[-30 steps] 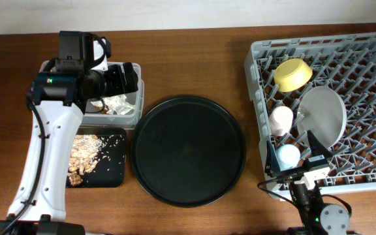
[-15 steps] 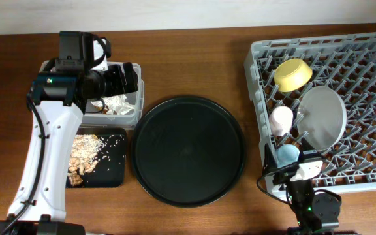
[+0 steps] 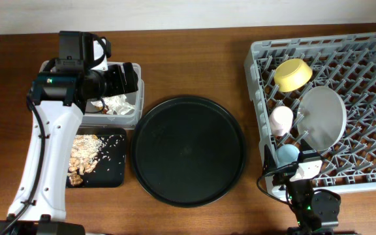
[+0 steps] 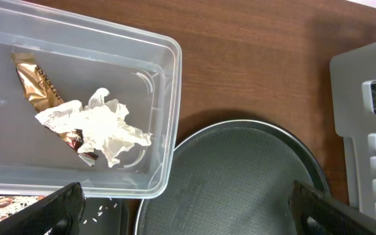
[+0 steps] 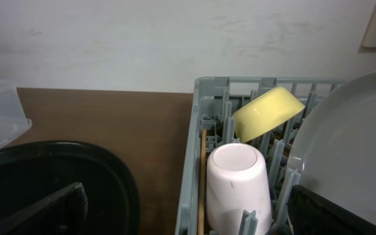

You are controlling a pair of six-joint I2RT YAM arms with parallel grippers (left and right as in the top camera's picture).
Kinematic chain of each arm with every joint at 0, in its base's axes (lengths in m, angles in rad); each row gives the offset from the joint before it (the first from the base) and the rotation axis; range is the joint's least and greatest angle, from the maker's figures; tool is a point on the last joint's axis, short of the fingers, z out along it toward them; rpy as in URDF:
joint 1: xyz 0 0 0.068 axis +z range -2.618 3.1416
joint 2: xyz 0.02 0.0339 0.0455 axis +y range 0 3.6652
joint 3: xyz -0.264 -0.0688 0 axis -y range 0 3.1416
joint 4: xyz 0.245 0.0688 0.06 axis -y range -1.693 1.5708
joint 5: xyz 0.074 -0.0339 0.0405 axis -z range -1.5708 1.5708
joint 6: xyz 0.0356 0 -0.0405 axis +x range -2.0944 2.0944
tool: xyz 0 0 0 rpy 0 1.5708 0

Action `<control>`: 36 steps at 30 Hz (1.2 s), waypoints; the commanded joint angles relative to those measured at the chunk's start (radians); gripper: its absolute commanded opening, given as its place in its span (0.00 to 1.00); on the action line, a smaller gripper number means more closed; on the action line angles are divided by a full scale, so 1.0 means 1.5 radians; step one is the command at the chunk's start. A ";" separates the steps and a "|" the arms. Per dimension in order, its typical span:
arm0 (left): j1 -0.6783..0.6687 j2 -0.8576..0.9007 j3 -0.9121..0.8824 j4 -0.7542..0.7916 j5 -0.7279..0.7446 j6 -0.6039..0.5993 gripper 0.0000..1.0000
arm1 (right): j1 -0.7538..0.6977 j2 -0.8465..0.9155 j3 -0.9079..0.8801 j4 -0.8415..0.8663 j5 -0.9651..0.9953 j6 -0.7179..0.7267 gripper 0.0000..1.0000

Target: Sort waste into correct bins and load items into the dishwasher rack

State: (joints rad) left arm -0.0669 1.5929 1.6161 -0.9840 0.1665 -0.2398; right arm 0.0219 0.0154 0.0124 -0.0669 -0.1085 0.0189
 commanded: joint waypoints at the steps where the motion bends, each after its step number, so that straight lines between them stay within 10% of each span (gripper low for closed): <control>1: 0.000 -0.011 0.012 0.001 -0.005 0.001 0.99 | 0.002 -0.007 -0.005 -0.001 0.008 0.004 0.99; 20: -0.002 -0.051 0.003 0.001 -0.004 0.001 0.99 | 0.002 -0.007 -0.005 -0.002 0.008 0.004 0.99; 36: -0.053 -0.685 -0.188 0.005 -0.192 0.000 0.99 | 0.002 -0.007 -0.005 -0.002 0.008 0.004 0.99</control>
State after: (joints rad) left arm -0.1268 0.7113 1.4792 -0.9779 -0.0479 -0.2398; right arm 0.0219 0.0139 0.0124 -0.0673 -0.1047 0.0189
